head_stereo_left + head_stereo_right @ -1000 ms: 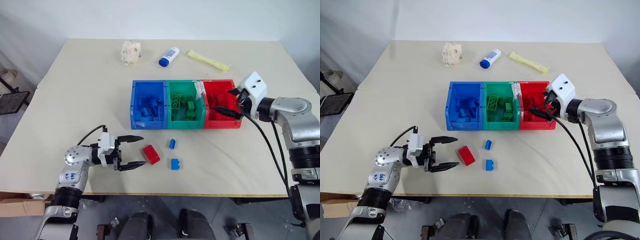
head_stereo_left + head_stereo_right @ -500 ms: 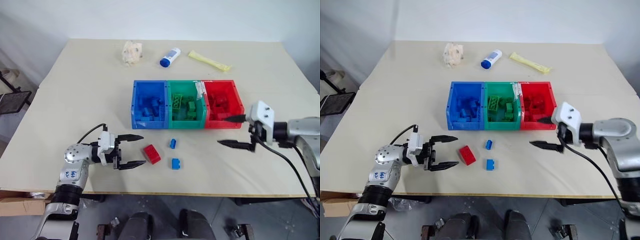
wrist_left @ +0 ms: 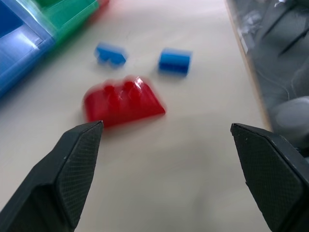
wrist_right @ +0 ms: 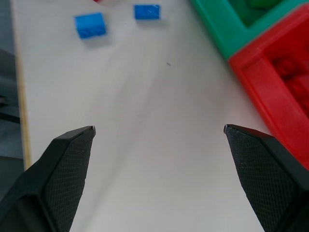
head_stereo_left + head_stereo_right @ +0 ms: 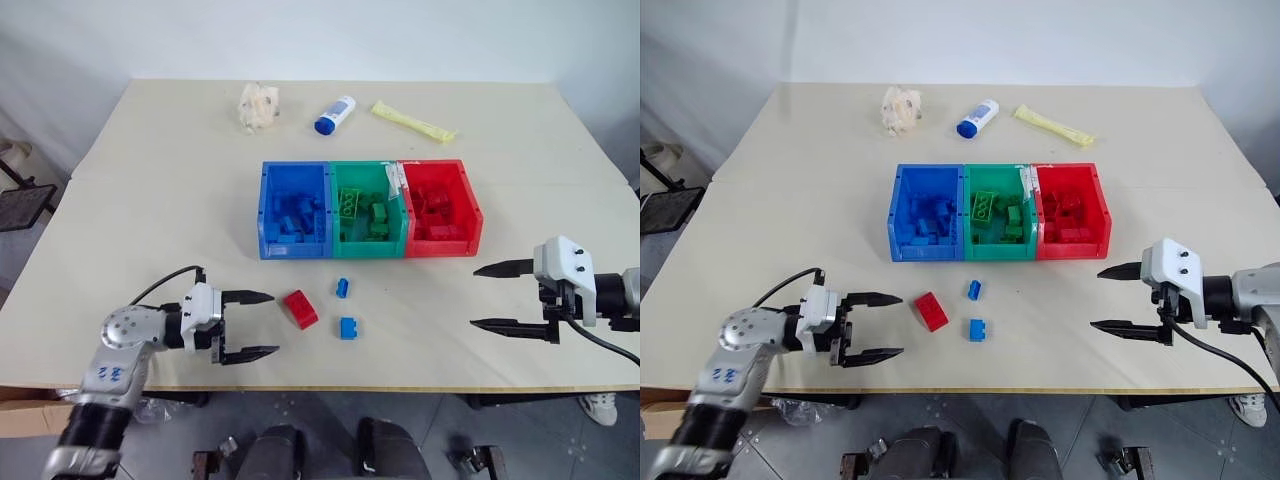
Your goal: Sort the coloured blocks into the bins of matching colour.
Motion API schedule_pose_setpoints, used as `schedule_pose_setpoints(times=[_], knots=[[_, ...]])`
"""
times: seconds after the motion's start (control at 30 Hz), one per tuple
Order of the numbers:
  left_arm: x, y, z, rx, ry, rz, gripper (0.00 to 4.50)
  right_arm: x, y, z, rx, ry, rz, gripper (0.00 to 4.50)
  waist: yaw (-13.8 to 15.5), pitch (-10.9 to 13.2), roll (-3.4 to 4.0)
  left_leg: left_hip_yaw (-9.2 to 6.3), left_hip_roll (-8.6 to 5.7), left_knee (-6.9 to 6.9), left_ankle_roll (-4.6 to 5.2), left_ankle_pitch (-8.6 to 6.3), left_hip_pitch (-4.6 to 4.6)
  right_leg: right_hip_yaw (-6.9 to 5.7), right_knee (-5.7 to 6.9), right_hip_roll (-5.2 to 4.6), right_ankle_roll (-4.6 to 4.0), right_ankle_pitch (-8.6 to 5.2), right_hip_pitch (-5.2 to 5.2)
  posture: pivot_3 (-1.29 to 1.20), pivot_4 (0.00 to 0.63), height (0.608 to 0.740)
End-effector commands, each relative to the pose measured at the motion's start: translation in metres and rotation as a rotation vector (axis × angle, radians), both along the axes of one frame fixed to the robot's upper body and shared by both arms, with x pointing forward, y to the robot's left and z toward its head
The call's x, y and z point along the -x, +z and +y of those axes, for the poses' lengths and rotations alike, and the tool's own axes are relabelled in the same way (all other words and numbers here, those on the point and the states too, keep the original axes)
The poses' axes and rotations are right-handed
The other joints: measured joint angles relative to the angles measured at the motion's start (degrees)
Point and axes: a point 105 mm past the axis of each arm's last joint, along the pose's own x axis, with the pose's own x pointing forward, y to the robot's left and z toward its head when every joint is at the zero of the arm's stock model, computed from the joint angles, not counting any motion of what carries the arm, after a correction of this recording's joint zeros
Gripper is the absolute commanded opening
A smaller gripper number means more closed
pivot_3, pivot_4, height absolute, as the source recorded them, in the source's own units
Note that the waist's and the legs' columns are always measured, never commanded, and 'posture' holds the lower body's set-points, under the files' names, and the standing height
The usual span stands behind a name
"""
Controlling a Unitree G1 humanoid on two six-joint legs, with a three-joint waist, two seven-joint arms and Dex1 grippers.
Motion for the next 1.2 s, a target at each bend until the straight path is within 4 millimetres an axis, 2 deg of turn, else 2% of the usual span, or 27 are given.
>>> schedule_pose_setpoints(times=[0.03, 0.1, 0.17, 0.3, 0.5, 0.7, 0.87, 1.03, 1.2], knots=[[0.004, 0.017, -0.004, 0.004, 0.102, -0.051, 4.50, 0.003, 0.013, 0.007, -0.069, 0.067, -0.019, 4.48, 0.29, 0.00, 0.00, -0.12, 0.00, 0.01, 0.00, 0.00, 0.01, -0.05, -0.12, -0.02, 0.00, 0.00, 0.10, 0.00, 0.150, 0.740], [0.015, 0.018, -0.009, 0.005, 0.126, -0.024, 4.50, 0.004, 0.015, 0.011, -0.099, 0.108, -0.010, 4.48, 0.10, 0.00, 0.00, -0.20, 0.00, 0.01, -0.03, -0.02, 0.06, -0.06, -0.29, -0.01, -0.01, 0.01, 0.25, 0.00, 0.150, 0.740], [0.016, 0.017, -0.007, -0.027, 0.184, -0.069, 4.50, 0.003, 0.015, 0.014, -0.108, 0.129, -0.010, 4.48, 0.09, 0.00, 0.02, -0.23, 0.01, -0.02, -0.02, -0.08, 0.08, -0.06, -0.43, -0.01, -0.01, 0.01, 0.33, 0.00, 0.150, 0.740], [0.023, 0.007, -0.003, -0.093, 0.190, -0.009, 4.50, 0.000, 0.016, 0.016, -0.120, 0.148, -0.008, 4.48, 0.11, 0.00, 0.02, -0.29, 0.04, -0.03, -0.05, -0.09, 0.08, -0.15, -0.50, 0.03, -0.04, -0.01, 0.33, 0.00, 0.150, 0.740], [0.028, 0.010, -0.010, -0.070, 0.194, -0.005, 4.50, 0.000, 0.016, 0.020, -0.136, 0.187, -0.002, 4.48, 0.15, 0.00, 0.06, -0.28, 0.03, -0.03, -0.04, -0.09, 0.06, -0.16, -0.52, 0.01, -0.04, -0.01, 0.37, 0.00, 0.150, 0.740], [0.033, 0.017, -0.042, -0.082, 0.081, -0.024, 4.50, -0.002, 0.013, 0.024, -0.136, 0.184, 0.002, 4.48, 0.16, 0.00, 0.06, -0.28, 0.03, -0.03, -0.04, -0.09, 0.06, -0.17, -0.51, 0.02, -0.04, -0.01, 0.38, 0.00, 0.150, 0.740], [0.022, 0.019, -0.071, -0.097, 0.041, -0.064, 4.50, 0.000, 0.015, 0.028, -0.160, 0.215, -0.004, 4.48, 0.21, 0.00, 0.08, -0.27, 0.02, -0.03, -0.04, -0.08, 0.07, -0.17, -0.48, 0.05, -0.03, -0.01, 0.39, 0.00, 0.150, 0.740], [0.012, 0.014, -0.087, -0.136, 0.027, -0.041, 4.50, 0.000, 0.015, 0.032, -0.168, 0.224, -0.007, 4.48, 0.21, 0.00, 0.08, -0.25, 0.01, -0.03, -0.02, -0.08, 0.08, -0.17, -0.47, 0.09, -0.02, 0.00, 0.41, 0.00, 0.150, 0.740], [0.008, 0.015, -0.122, -0.130, -0.076, -0.078, 4.50, 0.005, 0.015, 0.037, -0.180, 0.230, -0.007, 4.48, 0.45, 0.01, 0.08, -0.25, -0.03, 0.01, 0.01, -0.05, 0.03, -0.19, -0.50, 0.14, -0.01, 0.00, 0.43, 0.00, 0.150, 0.740]])
